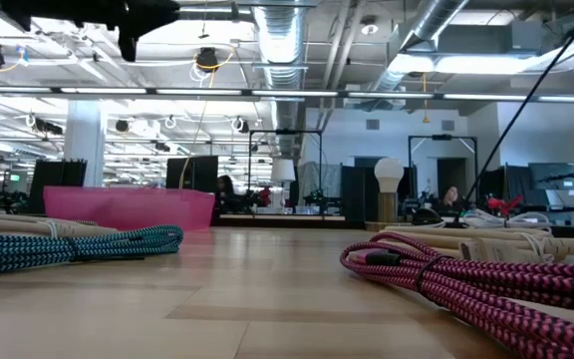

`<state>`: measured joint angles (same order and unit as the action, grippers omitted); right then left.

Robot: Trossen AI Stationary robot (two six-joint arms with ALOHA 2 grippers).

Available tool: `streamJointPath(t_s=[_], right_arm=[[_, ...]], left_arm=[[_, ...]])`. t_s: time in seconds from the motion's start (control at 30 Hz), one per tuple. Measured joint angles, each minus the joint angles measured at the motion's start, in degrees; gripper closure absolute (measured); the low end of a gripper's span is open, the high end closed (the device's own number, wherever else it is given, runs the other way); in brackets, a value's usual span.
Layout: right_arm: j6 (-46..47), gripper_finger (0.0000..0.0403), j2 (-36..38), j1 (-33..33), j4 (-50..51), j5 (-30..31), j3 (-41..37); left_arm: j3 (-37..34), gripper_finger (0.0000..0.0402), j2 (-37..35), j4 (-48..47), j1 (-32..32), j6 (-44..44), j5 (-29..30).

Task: Pick & Place USB Port
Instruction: Put the red charger cable into the blue bin

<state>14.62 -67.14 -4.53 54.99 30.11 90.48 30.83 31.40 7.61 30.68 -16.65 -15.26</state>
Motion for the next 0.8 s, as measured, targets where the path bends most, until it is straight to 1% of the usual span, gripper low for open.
streamJointPath(t_s=[0.13,0.2,0.27,0.43,0.53,0.6,0.8], right_arm=[[1.85,0.0333,0.71,-3.36,2.15,-0.21,0.0],[2.02,0.0333,0.83,-4.9,3.26,-1.97,0.0],[2.02,0.0333,0.84,-6.11,3.59,-6.45,0.0],[2.03,0.0333,0.47,-7.72,3.66,-21.31,0.0],[1.5,0.0333,0.19,-8.64,4.05,-27.39,-0.02],[1.52,0.0333,-0.16,-9.2,4.18,-28.85,0.02],[1.52,0.0333,-1.07,-9.82,4.58,-28.79,0.0]], left_arm=[[0.0,0.0326,-0.05,1.05,-5.33,1.18,0.05],[0.0,0.0326,-0.04,2.4,-8.02,1.2,0.52],[0.04,0.0326,0.12,4.09,-10.62,0.53,1.37],[0.04,0.0326,0.76,8.34,-16.59,-1.46,1.87],[0.07,0.0326,1.07,11.98,-20.11,-1.59,1.89],[0.09,0.0326,1.34,14.23,-22.35,-1.63,1.88],[0.09,0.0326,1.26,17.01,-26.86,-1.65,1.87]])
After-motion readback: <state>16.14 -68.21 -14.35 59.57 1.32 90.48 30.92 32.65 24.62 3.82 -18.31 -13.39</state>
